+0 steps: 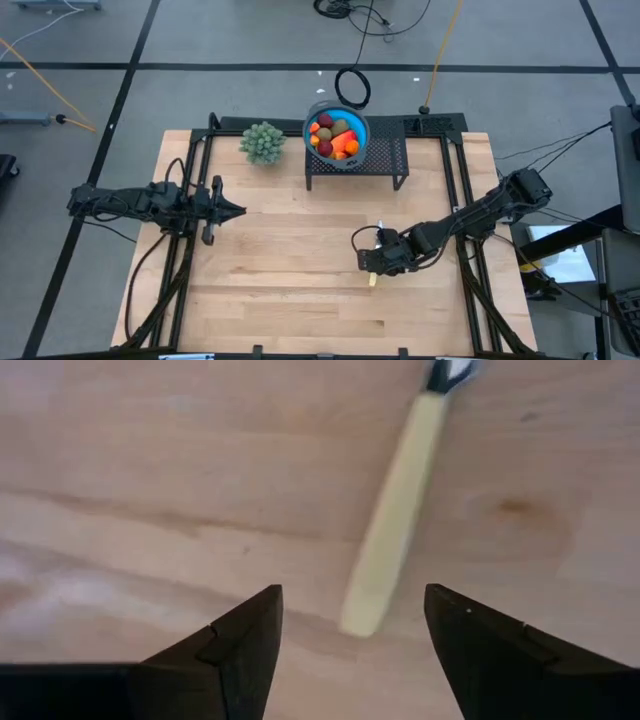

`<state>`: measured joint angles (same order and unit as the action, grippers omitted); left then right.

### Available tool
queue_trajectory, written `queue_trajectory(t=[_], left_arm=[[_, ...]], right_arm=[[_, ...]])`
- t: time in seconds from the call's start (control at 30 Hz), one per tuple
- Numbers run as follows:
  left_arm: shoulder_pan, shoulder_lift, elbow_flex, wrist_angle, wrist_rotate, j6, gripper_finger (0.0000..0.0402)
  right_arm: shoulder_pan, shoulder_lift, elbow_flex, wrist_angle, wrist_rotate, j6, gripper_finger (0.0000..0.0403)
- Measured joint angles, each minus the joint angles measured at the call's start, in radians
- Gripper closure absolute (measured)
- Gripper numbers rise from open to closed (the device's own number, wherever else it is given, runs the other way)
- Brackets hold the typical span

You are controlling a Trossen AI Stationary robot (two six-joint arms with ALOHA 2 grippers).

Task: Pick & Place Fruit
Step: Put the yellow knife on the shelf

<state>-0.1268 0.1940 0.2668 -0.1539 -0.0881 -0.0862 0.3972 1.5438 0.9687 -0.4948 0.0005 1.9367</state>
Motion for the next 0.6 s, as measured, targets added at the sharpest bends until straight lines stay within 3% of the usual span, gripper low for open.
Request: queue_trajectory(t=[0.6], left_arm=[[0.000,0.000,0.000,0.000,-0.027,-0.011,0.0382]], right_arm=[[-0.012,0.181,0.105,-0.138,-0.027,-0.037,0.0164]])
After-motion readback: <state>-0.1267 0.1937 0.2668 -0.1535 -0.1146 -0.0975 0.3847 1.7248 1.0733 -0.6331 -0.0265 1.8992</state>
